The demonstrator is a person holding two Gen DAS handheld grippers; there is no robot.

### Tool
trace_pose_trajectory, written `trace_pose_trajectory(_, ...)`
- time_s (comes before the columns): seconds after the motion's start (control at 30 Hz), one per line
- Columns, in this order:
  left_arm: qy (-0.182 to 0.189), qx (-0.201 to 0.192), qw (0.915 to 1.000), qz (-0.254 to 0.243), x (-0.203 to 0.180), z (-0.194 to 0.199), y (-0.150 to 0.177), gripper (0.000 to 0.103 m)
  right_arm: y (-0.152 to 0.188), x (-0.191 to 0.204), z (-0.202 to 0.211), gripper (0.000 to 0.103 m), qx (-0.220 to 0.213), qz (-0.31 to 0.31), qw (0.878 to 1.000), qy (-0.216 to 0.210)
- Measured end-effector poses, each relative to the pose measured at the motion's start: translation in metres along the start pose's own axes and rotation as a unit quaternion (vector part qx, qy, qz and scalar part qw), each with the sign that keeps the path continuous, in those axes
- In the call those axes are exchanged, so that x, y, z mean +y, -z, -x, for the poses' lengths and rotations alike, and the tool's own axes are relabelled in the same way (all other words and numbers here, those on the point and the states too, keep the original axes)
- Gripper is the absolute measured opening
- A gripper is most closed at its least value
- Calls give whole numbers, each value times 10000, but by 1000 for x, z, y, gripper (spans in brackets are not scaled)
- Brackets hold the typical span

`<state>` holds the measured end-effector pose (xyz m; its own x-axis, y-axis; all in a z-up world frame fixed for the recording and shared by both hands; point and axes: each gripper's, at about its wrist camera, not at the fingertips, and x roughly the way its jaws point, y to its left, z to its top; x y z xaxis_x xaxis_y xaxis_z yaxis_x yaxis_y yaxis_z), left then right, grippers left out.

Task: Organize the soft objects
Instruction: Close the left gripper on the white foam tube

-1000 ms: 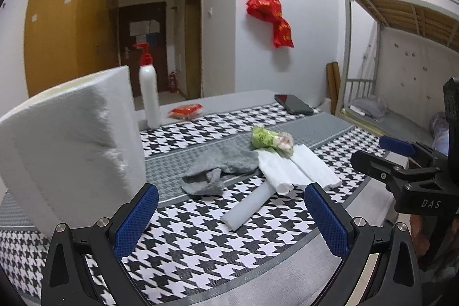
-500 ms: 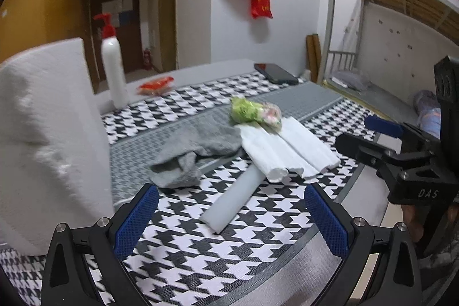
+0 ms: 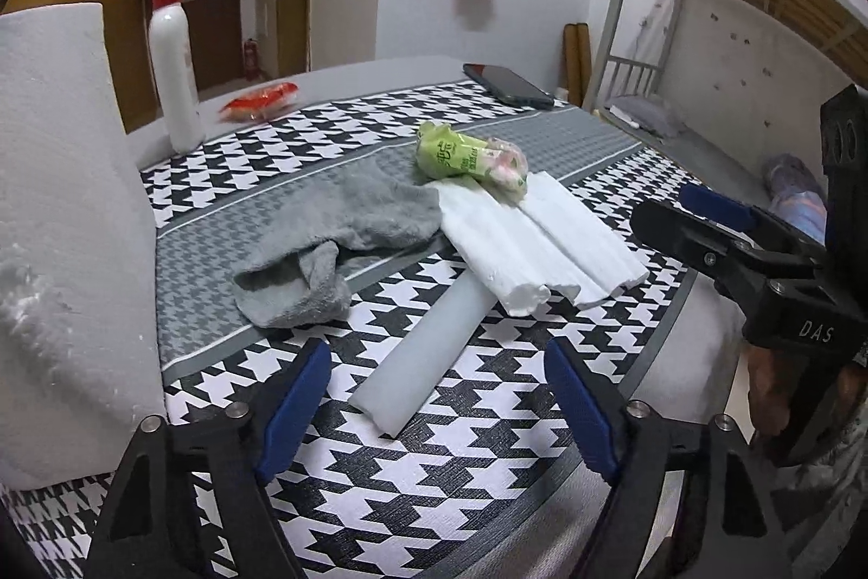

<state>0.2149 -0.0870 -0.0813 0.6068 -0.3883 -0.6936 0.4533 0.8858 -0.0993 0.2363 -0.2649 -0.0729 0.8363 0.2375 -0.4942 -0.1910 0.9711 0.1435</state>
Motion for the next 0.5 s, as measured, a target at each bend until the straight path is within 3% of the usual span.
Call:
trace_pose_trajectory(0.23,-12,204,9998,-46,0,-7,2,61,1,1,-7,103,112,-21,9999,-35)
trace_pose_trajectory(0.4,-320,294,9988,-241,3,-6,3,38,1,2,-8,103,144,-26,9999,-49)
trace_pose_trajectory(0.5,-362,318,9980,-418,4,-5,4,38,2,4,-7,103,145,-2,9999,-40)
